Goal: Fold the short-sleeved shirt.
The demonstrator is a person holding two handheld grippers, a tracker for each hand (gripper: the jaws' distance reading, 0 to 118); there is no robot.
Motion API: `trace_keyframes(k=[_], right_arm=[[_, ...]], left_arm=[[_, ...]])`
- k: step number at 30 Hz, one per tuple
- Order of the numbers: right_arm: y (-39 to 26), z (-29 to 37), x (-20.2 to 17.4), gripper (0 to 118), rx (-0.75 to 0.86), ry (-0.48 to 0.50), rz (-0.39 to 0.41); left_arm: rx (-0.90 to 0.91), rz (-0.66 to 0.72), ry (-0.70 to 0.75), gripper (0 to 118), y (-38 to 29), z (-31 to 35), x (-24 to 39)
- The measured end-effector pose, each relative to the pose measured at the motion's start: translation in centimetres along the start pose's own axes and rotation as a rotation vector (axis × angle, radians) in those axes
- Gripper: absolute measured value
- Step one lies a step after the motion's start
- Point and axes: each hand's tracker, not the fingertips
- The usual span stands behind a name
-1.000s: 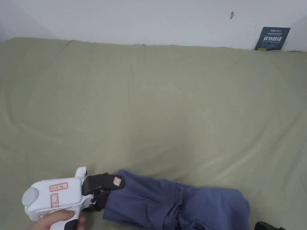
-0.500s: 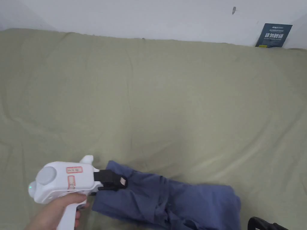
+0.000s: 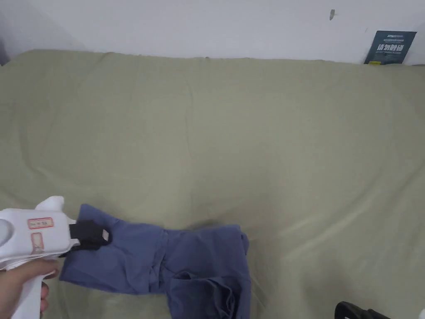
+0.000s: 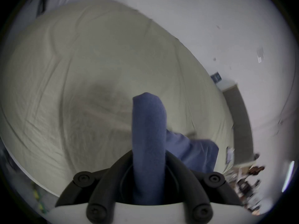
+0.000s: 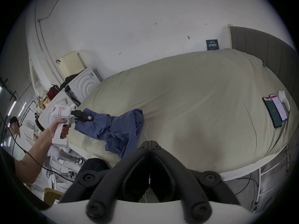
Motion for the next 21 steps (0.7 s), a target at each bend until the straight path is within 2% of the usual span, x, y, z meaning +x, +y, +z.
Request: trace_keyframes(k=[2, 5, 7, 11, 12, 13, 14, 15, 16, 20, 21], right_arm=[[-0.1, 0.0, 0.0, 0, 0.001, 0.005, 0.004], [-0.2, 0.2, 0.0, 0, 0.010, 0.007, 0.008], [-0.3, 0.5, 0.0, 0, 0.019, 0.008, 0.007], [-0.5, 1.2, 0.4, 0, 0.037, 0.012, -0.005], [-0.6, 1.3, 0.6, 0, 0.038, 0.013, -0.006], [-0.7, 1.4, 0.7, 0, 0.037, 0.013, -0.007], [-0.7, 1.5, 0.8, 0, 0.035, 0.012, -0.006], [-0.8, 1.6, 1.0, 0, 0.033, 0.010, -0.004], [-0.9, 1.7, 1.1, 0, 0.033, 0.008, -0.001], [-1.1, 2.1, 1.8, 0, 0.048, 0.004, -0.008], [-1.1, 2.1, 2.0, 0, 0.050, 0.005, -0.013]], left_arm=[[-0.001, -0.135, 0.057, 7, -1.1, 0.2, 4.7], [0.017, -0.231, 0.126, 7, -3.5, -1.7, 10.8], [0.024, -0.234, 0.149, 7, -5.6, -3.6, 14.2], [-0.003, -0.208, 0.127, 7, -8.0, -8.8, 16.4], [-0.015, -0.198, 0.128, 12, -8.3, -9.6, 16.6], [-0.025, -0.209, 0.127, 26, -8.5, -10.2, 16.7], [-0.055, -0.233, 0.103, 53, -8.4, -10.4, 16.5], [-0.079, -0.234, 0.063, 92, -8.1, -10.1, 16.4], [-0.059, -0.213, 0.036, 110, -7.9, -8.8, 16.3], [0.169, -0.352, -0.072, 112, -5.6, -0.1, 16.0], [0.207, -0.338, -0.081, 112, -4.8, 1.8, 15.2]])
